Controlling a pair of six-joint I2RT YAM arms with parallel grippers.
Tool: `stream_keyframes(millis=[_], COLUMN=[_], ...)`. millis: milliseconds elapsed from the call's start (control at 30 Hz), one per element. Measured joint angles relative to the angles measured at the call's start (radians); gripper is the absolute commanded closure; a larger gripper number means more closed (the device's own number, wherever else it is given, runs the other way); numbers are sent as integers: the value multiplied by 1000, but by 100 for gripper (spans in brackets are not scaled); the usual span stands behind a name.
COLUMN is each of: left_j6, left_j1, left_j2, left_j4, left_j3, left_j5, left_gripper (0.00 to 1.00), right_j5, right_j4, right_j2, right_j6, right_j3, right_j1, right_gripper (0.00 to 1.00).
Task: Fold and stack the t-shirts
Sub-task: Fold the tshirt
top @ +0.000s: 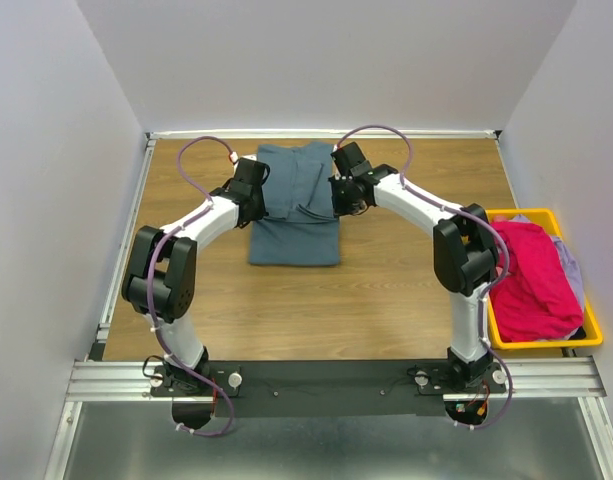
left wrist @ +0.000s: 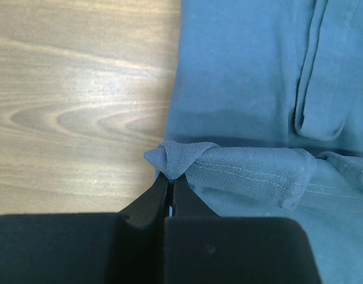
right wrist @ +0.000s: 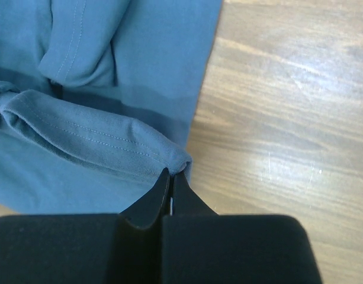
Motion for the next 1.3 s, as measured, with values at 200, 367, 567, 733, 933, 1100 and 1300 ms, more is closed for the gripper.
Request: stream_keyframes(millis=[200,367,567,733,933,1100,1300], left_j6=[-1,-8,-26,-41,-97,-145,-203], left_j1=[5,7,13,16,-33,-97,-95], left_j2=[26,43,43,-36,-267,-315,-237], left_j4=[39,59,75,65,77,137,167], left_j3=[-6,-19,-23,-52,-144,-270,-428], left_j5=[0,-5,-13,-14,-6,47,77], left_gripper=[100,83,33,18,40,79,89], right_j5=[1,4,14,14,3,-53,-103], right_j4=[32,53,63,65,77,105,107], right_j2=[24,48,63,43,-36,-57,-29], right_j6=[-13,-22,-44,-63,-101,-125,-125], right_j3=[0,0,1,3,2,-10,-42], right_j1=[-3,-3,-4,-3,33,85,98], right_gripper=[99,91,57,52,60,72,80])
